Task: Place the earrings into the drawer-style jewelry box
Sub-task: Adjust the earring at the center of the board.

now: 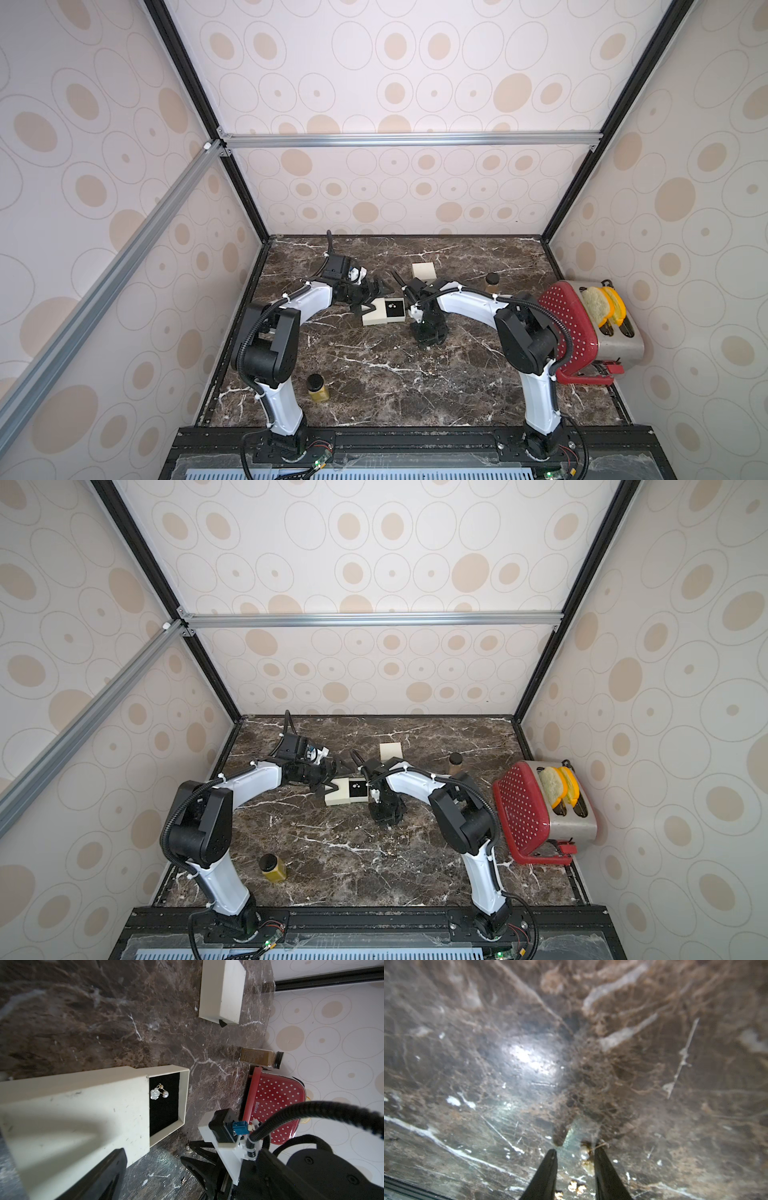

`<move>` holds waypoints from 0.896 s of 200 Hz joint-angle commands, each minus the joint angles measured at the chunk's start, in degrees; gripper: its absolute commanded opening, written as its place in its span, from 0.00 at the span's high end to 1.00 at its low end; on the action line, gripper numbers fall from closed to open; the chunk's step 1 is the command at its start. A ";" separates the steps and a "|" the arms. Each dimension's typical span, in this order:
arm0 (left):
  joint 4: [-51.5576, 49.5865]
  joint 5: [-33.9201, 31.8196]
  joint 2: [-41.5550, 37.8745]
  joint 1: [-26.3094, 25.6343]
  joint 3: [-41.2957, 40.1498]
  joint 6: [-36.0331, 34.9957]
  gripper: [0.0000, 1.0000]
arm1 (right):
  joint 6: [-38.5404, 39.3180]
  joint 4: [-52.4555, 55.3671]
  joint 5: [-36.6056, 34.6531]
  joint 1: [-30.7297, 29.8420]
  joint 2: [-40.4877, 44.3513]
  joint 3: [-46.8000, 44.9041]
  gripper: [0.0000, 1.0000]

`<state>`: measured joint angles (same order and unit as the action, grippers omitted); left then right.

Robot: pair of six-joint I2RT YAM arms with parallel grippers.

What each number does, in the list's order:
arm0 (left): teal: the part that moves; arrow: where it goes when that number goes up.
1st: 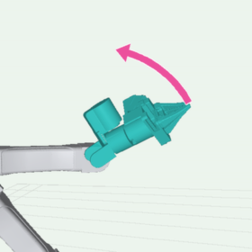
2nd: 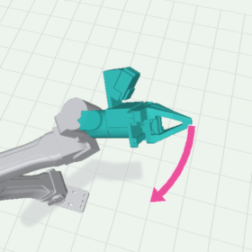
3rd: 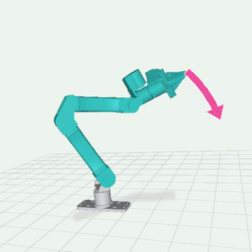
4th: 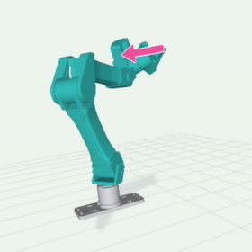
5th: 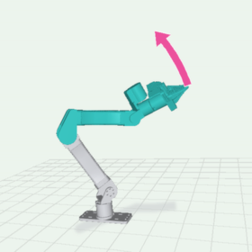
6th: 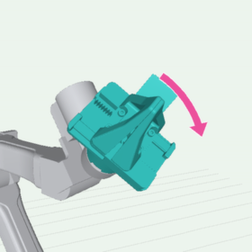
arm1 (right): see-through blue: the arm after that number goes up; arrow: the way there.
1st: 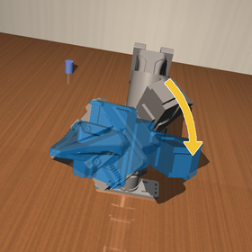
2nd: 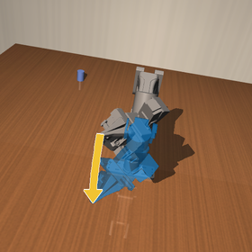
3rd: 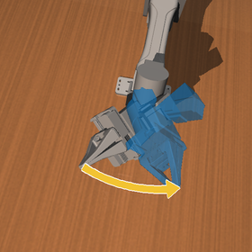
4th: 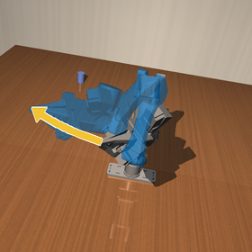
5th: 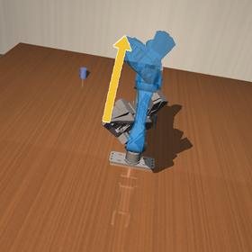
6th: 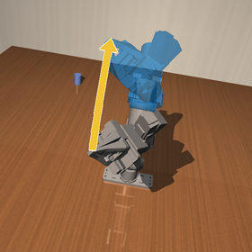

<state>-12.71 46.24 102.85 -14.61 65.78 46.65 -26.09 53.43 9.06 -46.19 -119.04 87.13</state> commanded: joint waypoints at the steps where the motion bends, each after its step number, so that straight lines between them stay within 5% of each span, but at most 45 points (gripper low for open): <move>1: 0.58 0.70 -1.99 0.06 -0.47 -0.13 0.01 | 1.28 0.47 -0.93 0.17 -2.06 1.92 0.67; 101: 1.63 0.87 -2.14 0.08 -1.09 0.57 0.01 | 3.99 -0.99 0.92 0.21 -2.75 4.43 0.71; 147: 1.62 0.48 -2.81 0.07 -1.44 0.84 0.01 | -1.20 6.99 -10.99 -0.02 2.09 5.82 0.70; 179: 1.89 0.35 -2.75 0.10 -1.61 0.88 0.01 | -4.68 6.74 -10.69 -0.52 3.40 2.42 0.73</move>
<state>-11.53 46.28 101.89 -14.61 64.20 46.94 -27.07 57.12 0.64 -46.19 -117.78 91.83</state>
